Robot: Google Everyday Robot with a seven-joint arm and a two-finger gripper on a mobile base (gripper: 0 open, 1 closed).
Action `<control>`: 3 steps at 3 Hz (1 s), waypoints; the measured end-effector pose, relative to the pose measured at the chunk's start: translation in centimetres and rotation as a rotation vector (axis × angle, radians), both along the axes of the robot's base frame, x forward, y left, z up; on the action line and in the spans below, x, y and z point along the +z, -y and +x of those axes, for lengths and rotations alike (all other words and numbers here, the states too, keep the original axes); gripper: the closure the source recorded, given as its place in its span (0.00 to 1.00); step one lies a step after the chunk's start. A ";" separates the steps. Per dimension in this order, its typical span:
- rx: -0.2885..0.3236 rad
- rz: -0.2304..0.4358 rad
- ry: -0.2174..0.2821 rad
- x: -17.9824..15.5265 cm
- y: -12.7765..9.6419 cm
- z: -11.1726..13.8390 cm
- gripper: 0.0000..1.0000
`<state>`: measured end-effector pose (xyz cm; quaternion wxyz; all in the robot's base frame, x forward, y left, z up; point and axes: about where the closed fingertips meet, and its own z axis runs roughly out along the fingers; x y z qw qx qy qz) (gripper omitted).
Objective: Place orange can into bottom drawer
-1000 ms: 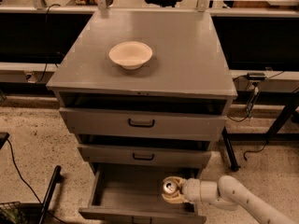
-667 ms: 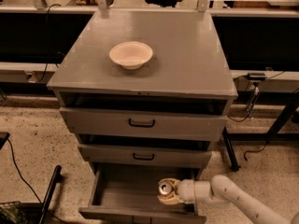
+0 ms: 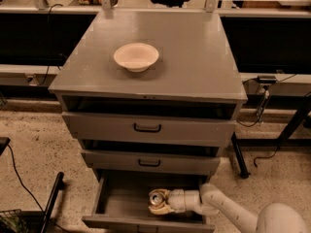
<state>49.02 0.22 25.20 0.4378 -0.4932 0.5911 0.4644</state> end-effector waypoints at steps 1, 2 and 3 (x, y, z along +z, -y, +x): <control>-0.011 0.017 0.001 -1.5 -1.5 0.9 1.00; -0.044 0.021 -0.007 -2.4 -1.8 1.6 0.97; -0.066 0.013 -0.026 -2.9 -2.1 1.9 0.75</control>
Offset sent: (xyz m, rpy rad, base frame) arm 0.0243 0.0122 -0.0319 0.0245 -0.0009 -0.0743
